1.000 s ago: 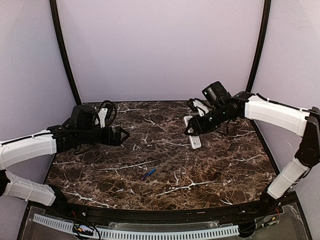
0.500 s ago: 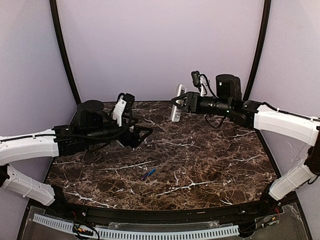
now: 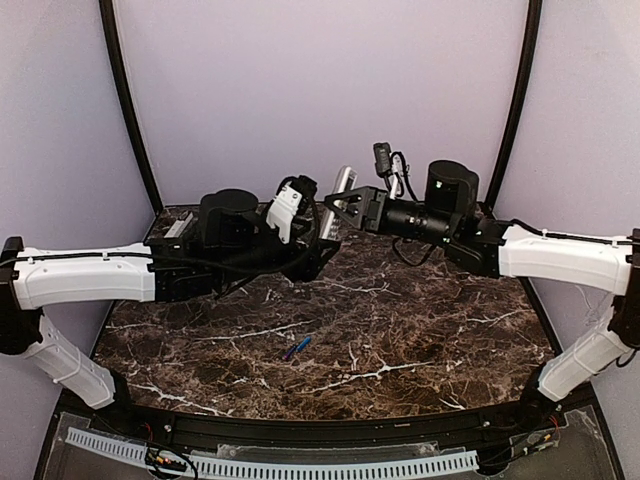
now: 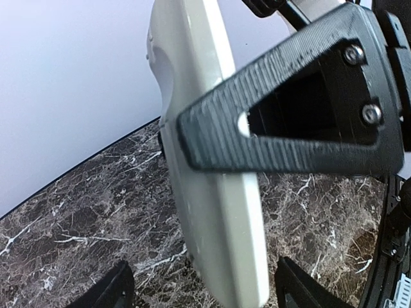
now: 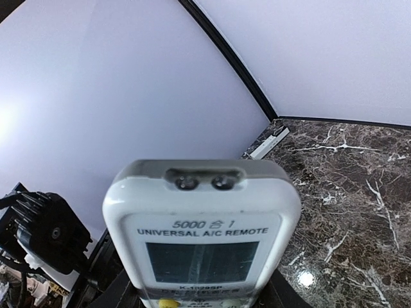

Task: Load the batteries into the remote control
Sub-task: Pass from the right arm to the left

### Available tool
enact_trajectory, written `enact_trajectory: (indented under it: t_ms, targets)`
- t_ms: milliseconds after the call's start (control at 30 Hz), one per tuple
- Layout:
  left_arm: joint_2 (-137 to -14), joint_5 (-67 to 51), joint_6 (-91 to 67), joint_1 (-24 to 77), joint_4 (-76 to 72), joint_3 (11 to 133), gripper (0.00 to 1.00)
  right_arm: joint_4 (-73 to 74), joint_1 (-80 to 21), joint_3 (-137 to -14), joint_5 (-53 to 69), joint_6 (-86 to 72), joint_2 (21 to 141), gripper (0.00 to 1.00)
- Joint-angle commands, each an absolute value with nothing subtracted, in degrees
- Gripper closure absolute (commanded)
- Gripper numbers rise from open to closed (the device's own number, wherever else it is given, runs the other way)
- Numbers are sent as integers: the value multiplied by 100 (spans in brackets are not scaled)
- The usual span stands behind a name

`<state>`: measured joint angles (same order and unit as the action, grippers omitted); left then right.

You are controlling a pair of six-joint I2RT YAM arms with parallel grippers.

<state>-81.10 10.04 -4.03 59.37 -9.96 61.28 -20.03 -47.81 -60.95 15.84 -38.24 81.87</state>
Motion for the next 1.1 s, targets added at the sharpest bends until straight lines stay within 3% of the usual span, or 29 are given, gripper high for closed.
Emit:
enact_trajectory:
  t_ms: [0,100,367,433,533,700,867,1067]
  targets:
    - [-8265,1355,-319,5943,-820,6461,28,-2534,-4939,-6093,1525,-3914,8297,62]
    - [-8259,1527,-352,5944,-865,6500,32,-2560,-5019,-6085,1496,-3903,8300,62]
    - [-8292,1870,-286,5942,-972,6489,60,-2627,-5080,-5969,1477,-3962,8263,60]
    - [-8276,1885,-248,5946,-1008,6465,67,-2620,-5080,-5935,1448,-3975,8213,50]
    - [-8244,2010,-74,5942,-951,6463,75,-2293,-5080,-5980,1278,-3951,8058,25]
    - [-8082,2481,587,5942,-868,6331,87,-1134,-5011,-6169,675,-3857,7519,2]
    - [-7924,3233,1972,6040,-1007,5987,91,-63,-4700,-6201,750,-4078,7180,2]
    - [-8012,4699,4297,6570,-2412,5329,95,503,-4386,-6094,1339,-4563,7033,6]
